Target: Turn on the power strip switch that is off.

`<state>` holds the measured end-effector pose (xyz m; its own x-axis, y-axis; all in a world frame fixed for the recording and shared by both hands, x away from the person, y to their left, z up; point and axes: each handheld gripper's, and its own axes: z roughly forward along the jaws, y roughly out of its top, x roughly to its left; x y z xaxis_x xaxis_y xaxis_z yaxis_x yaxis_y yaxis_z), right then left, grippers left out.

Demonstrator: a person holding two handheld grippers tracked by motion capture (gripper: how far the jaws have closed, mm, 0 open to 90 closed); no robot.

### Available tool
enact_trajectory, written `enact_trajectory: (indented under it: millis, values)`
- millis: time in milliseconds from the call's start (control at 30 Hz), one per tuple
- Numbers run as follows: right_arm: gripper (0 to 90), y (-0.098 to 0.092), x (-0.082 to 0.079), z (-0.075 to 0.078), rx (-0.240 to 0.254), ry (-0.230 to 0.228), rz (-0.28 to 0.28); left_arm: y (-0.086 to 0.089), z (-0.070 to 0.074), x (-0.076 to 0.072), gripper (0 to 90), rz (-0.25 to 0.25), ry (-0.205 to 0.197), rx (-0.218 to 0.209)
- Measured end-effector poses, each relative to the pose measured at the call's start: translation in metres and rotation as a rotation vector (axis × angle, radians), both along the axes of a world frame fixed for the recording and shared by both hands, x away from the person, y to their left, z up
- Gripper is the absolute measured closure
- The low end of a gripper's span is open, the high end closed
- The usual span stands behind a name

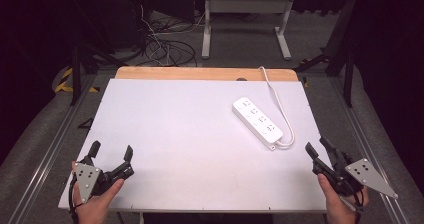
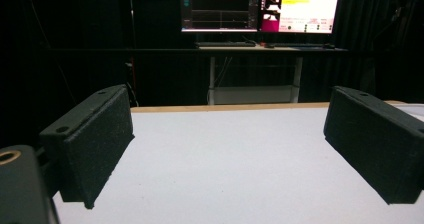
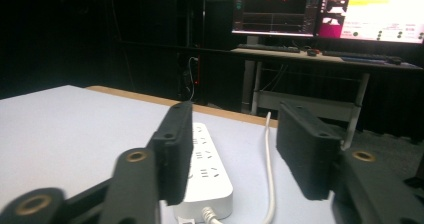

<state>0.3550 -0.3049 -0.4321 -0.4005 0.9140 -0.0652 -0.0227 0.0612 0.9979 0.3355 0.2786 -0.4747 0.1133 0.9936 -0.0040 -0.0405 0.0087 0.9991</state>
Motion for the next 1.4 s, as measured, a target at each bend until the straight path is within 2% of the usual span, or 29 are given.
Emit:
enact_trajectory:
  millis: [67,100,133,167,200,233,400,567,1133,1233,1400]
  values:
    - [55.3,0.002,0.0,0.001,-0.011,-0.002,0.007,0.0,0.0,0.0,6.4,0.0,0.0,0.001]
    - [61.5,0.003,0.0,0.003,-0.017,-0.009,0.013,0.0,0.0,0.0,6.5,0.001,0.0,0.003]
    - [61.5,0.003,0.0,0.003,-0.017,-0.009,0.013,0.0,0.0,0.0,6.5,0.001,0.0,0.003]
    - [67.8,0.004,0.001,0.005,-0.02,-0.024,0.024,0.0,0.0,0.0,6.5,0.0,0.002,0.004]
    - [67.8,0.004,0.001,0.005,-0.02,-0.024,0.024,0.0,0.0,0.0,6.5,0.0,0.002,0.004]
    - [75.0,0.006,0.001,0.007,-0.025,-0.029,0.034,0.0,0.0,0.0,6.5,0.0,0.001,0.005]
    - [88.4,0.007,0.002,0.012,-0.031,-0.036,0.045,0.0,-0.001,0.001,6.6,-0.001,0.002,0.009]
    - [90.0,0.012,0.006,0.015,-0.063,-0.011,0.058,0.001,-0.001,0.001,6.7,-0.001,0.005,0.009]
    - [90.0,0.023,0.021,0.023,-0.086,0.052,0.094,0.001,-0.003,0.001,6.9,0.002,0.011,0.009]
    - [90.0,0.026,0.025,0.024,-0.092,0.069,0.096,0.002,-0.003,0.001,6.9,0.003,0.012,0.0]
    - [90.0,0.03,0.031,0.025,-0.095,0.125,0.092,0.002,-0.003,0.001,6.9,0.004,0.011,0.004]
